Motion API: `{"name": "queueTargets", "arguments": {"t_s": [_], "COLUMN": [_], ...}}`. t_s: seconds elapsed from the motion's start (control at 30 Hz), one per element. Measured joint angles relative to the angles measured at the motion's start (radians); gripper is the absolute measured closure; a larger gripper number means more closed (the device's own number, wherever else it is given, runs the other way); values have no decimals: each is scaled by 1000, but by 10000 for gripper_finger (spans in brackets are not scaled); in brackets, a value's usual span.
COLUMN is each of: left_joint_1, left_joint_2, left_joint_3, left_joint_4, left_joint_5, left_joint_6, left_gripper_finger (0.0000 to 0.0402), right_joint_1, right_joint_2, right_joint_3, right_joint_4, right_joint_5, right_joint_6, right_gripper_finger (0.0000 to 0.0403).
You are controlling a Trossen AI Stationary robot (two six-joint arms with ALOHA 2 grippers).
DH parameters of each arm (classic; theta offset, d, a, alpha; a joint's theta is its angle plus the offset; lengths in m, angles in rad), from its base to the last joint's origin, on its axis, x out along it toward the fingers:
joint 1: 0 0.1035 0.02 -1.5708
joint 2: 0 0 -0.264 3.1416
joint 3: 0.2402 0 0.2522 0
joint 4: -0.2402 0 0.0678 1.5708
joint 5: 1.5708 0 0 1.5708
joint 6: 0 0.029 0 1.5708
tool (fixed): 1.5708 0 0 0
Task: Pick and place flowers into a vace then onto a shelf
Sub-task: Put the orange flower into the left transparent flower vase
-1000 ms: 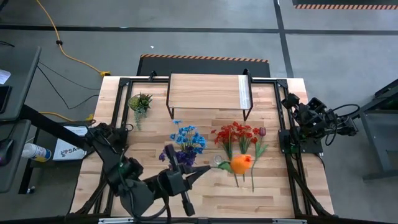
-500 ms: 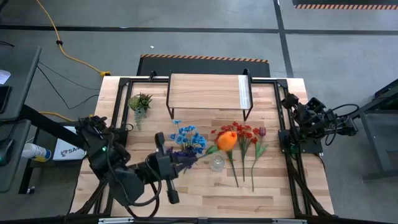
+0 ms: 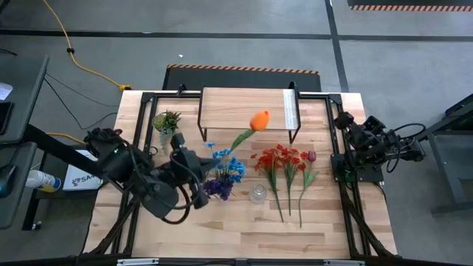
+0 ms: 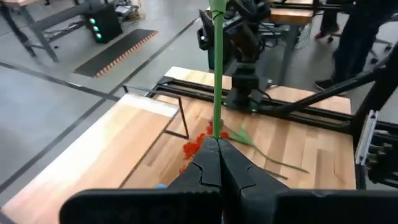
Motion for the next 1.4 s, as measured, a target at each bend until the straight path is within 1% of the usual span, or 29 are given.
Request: {"name": "queueTargets", "arguments": {"t_s": [0.07,0.17,0.3,0.47,0.57,0.6,0.67,0.8,0.97,1.27,1.4], "left_joint_1": [5,5,-4,-72,-126,-142,-171,-213,-234,-234,-234], "left_joint_2": [-9,-34,-75,-96,-94,-95,-102,-115,-167,-331,-394], "left_joint_3": [0,0,-1,-2,-4,-9,-26,-74,-203,-603,-751], "left_joint_4": [0,-9,-69,-166,-256,-252,-254,-251,-251,-254,-253], "left_joint_5": [-29,-103,-197,-327,-399,-421,-443,-476,-500,-521,-526], "left_joint_6": [0,-12,-98,-156,-240,-264,-256,-291,-394,-722,-849], "left_gripper_finger": [381,381,381,381,381,381,381,381,381,381,381], "right_joint_1": [0,0,0,0,0,0,0,0,0,0,0], "right_joint_2": [0,0,0,0,0,0,0,0,0,0,0], "right_joint_3": [0,0,0,0,0,0,0,0,0,0,0], "right_joint_4": [-3,-11,-17,-20,-24,-23,-23,-23,-23,-23,-23], "right_joint_5": [4,6,-1,-8,-8,-7,5,18,11,3,8], "right_joint_6": [0,-1,-1,-1,-22,-29,-43,-53,-46,-43,-43], "right_gripper_finger": [75,75,75,75,75,75,75,75,75,75,75]}}
